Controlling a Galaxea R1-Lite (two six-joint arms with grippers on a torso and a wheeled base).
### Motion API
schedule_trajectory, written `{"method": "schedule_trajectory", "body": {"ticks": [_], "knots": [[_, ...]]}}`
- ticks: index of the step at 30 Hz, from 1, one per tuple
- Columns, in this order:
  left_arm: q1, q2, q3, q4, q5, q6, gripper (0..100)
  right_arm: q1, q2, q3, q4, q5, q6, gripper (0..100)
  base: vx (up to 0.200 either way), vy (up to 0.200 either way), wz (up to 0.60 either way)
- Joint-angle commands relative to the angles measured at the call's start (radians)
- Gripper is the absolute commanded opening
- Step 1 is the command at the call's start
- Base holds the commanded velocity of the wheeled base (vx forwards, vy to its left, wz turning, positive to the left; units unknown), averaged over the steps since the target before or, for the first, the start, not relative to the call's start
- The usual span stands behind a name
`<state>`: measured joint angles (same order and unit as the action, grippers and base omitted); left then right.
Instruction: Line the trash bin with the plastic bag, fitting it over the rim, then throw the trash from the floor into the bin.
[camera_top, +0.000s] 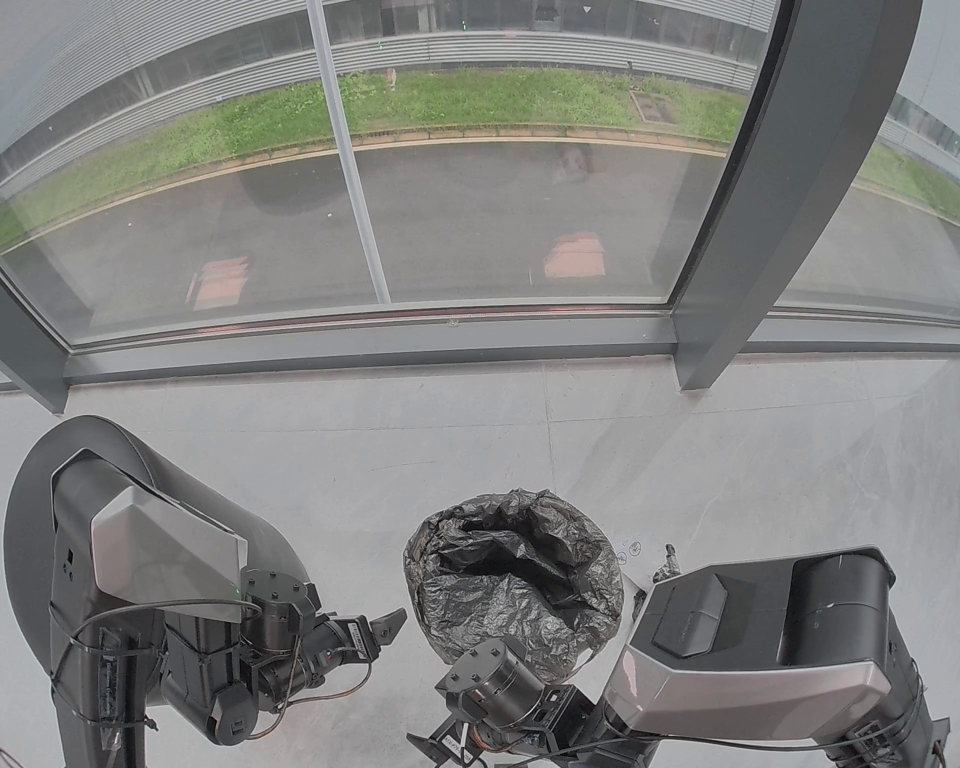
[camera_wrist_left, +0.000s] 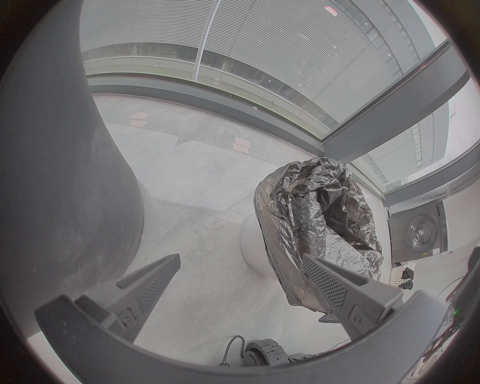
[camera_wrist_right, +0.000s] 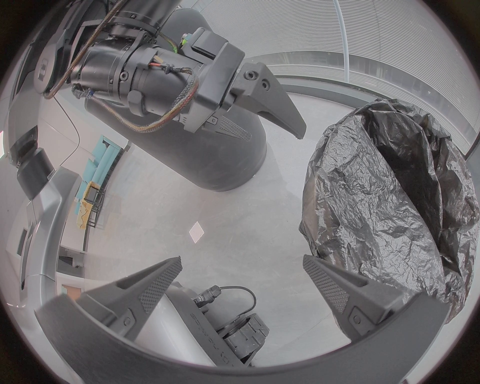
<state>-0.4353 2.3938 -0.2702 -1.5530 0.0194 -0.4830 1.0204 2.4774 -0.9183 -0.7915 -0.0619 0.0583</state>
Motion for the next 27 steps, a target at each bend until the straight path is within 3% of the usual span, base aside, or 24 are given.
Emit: {"method": "schedule_trajectory", "body": {"ticks": [1,12,19,23,27], "knots": [[0.0,0.002,-0.001,-0.002,0.001,0.0,100,0.0,0.003,-0.004,-0.008,-0.001,0.002,100,0.0,0.0,0.0],[0.0,-0.001,0.003,-0.002,-0.001,0.0,100,-0.003,-0.15,0.045,-0.014,-0.009,0.003,100,0.0,0.0,0.0],[0.0,-0.001,0.003,-0.002,-0.001,0.0,100,-0.123,-0.107,0.004,0.001,-0.012,-0.009,100,0.0,0.0,0.0],[0.0,0.001,0.002,-0.002,-0.001,0.0,100,-0.171,-0.077,-0.051,0.014,-0.012,-0.077,100,0.0,0.0,0.0],[0.0,0.001,0.002,-0.004,-0.001,0.0,100,-0.189,-0.077,-0.129,0.138,-0.013,-0.107,100,0.0,0.0,0.0]]}}
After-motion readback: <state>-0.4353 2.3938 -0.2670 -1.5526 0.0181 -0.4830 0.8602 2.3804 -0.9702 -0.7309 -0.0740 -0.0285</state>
